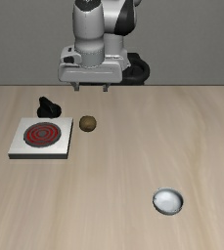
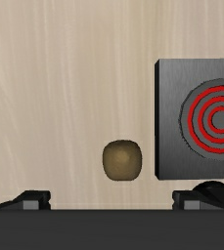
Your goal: Pick up the kiwi and place it on the white bowl with the stove turned on
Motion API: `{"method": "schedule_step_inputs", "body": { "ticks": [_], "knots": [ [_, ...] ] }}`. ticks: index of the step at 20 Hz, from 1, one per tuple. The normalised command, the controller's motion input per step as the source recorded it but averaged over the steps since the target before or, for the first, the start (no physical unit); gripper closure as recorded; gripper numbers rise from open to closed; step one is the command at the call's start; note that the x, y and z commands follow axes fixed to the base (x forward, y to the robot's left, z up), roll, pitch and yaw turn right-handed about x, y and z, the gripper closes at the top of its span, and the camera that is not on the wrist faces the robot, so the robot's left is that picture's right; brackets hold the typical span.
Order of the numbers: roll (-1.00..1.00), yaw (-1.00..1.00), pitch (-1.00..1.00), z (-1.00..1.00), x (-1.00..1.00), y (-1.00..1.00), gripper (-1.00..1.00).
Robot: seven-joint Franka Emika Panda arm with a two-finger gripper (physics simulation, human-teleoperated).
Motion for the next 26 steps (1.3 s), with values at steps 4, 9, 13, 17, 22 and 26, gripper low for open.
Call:
{"method": "schedule_step_inputs", "body": {
  "ticks": [4, 9, 13, 17, 22, 26],
  "knots": [
    [0.00, 0.00, 0.00, -1.00, 0.00, 0.00, -1.00],
    [0.00, 0.00, 0.00, -1.00, 0.00, 0.00, -1.00],
    [0.00, 0.00, 0.00, -0.50, -0.25, -0.25, -1.00],
    [0.00, 0.00, 0.00, -0.50, -0.25, 0.25, -1.00],
    [0.00, 0.00, 0.00, 0.00, 0.00, 0.00, 1.00],
    [0.00, 0.00, 0.00, 0.00, 0.00, 0.00, 1.00]
  ]
}}
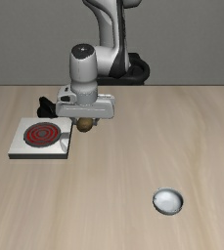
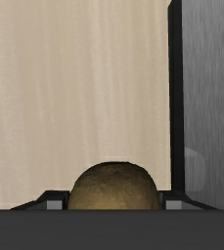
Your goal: Pick up the kiwi and place it on the white bowl with the stove turned on
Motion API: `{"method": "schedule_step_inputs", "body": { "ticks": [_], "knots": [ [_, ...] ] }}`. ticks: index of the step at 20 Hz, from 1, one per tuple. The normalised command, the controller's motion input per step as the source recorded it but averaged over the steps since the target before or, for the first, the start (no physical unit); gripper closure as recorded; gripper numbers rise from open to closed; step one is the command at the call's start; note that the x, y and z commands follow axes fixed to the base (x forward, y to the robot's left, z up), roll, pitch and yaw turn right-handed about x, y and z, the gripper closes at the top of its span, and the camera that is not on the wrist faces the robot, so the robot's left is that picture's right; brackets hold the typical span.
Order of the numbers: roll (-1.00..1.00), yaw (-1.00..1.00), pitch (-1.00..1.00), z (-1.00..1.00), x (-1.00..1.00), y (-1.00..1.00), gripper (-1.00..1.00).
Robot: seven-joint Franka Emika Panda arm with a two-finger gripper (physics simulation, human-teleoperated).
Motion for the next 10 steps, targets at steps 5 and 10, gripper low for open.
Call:
{"method": "schedule_step_inputs", "body": {
  "ticks": [5, 10],
  "knots": [
    [0.00, 0.00, 0.00, 0.20, 0.00, 0.00, 1.00],
    [0.00, 0.00, 0.00, 1.00, 0.00, 0.00, 1.00]
  ]
}}
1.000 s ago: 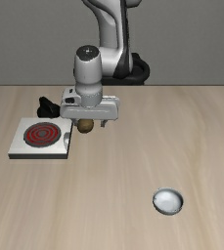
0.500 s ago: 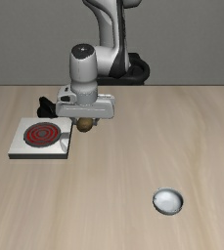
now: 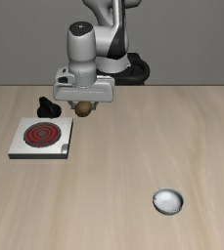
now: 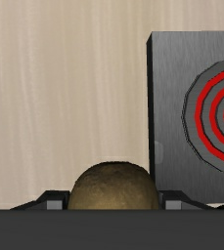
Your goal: Pick up the kiwi and place it on the white bowl with the stove turned on
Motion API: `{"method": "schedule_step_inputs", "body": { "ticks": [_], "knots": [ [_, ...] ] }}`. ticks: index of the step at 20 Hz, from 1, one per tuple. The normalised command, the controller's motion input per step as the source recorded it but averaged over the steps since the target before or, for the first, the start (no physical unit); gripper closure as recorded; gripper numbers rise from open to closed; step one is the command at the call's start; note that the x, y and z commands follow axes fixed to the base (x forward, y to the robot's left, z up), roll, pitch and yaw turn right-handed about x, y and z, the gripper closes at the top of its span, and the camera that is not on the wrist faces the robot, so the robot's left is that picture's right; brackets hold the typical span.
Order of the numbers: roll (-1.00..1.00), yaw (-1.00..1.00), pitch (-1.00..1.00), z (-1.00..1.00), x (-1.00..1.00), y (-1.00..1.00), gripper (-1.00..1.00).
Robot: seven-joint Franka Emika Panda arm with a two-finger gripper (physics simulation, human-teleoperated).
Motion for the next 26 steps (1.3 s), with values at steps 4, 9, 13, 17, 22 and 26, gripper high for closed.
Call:
{"method": "schedule_step_inputs", "body": {
  "ticks": [4, 9, 13, 17, 22, 26],
  "knots": [
    [0.00, 0.00, 0.00, 0.50, 0.00, 0.50, 1.00],
    [0.00, 0.00, 0.00, 0.00, 0.00, 1.00, 1.00],
    [0.00, 0.00, 0.00, 0.00, 0.50, 0.75, 1.00],
    [0.00, 0.00, 0.00, 0.00, 1.00, 0.00, 1.00],
    [0.00, 0.00, 0.00, 0.00, 1.00, 0.00, 1.00],
    [0.00, 0.00, 0.00, 0.00, 1.00, 0.00, 1.00]
  ]
}}
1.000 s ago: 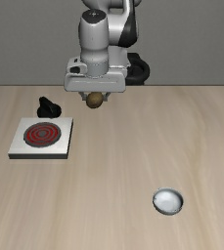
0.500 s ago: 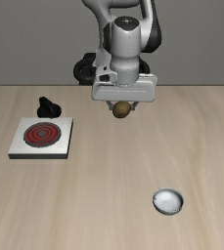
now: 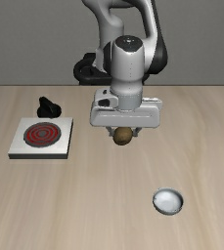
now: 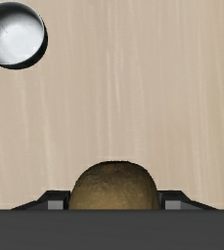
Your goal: Pick up the kiwi and place it on the white bowl with the stove turned on
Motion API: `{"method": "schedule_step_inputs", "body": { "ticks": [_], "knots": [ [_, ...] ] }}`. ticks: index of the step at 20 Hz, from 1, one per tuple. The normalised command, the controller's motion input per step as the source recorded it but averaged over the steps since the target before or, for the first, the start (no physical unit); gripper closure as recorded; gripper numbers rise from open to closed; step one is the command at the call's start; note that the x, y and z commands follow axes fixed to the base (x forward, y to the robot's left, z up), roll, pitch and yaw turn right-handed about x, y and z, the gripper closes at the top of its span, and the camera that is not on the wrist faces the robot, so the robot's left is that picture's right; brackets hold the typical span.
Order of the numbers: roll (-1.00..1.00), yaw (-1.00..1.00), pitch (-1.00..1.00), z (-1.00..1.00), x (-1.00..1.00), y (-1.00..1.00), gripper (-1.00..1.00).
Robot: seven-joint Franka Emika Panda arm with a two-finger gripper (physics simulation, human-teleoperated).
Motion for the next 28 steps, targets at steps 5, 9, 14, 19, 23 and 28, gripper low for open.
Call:
{"method": "schedule_step_inputs", "body": {
  "ticks": [5, 9, 14, 19, 23, 28],
  "knots": [
    [0.00, 0.00, 0.00, 0.00, 1.00, 0.00, 1.00],
    [0.00, 0.00, 0.00, 0.00, 1.00, 0.00, 1.00],
    [0.00, 0.00, 0.00, 0.00, 1.00, 0.00, 1.00],
    [0.00, 0.00, 0.00, 0.00, 0.20, 1.00, 1.00],
    [0.00, 0.00, 0.00, 0.00, 0.00, 1.00, 1.00],
    [0.00, 0.00, 0.00, 0.00, 0.00, 0.00, -1.00]
  ]
}}
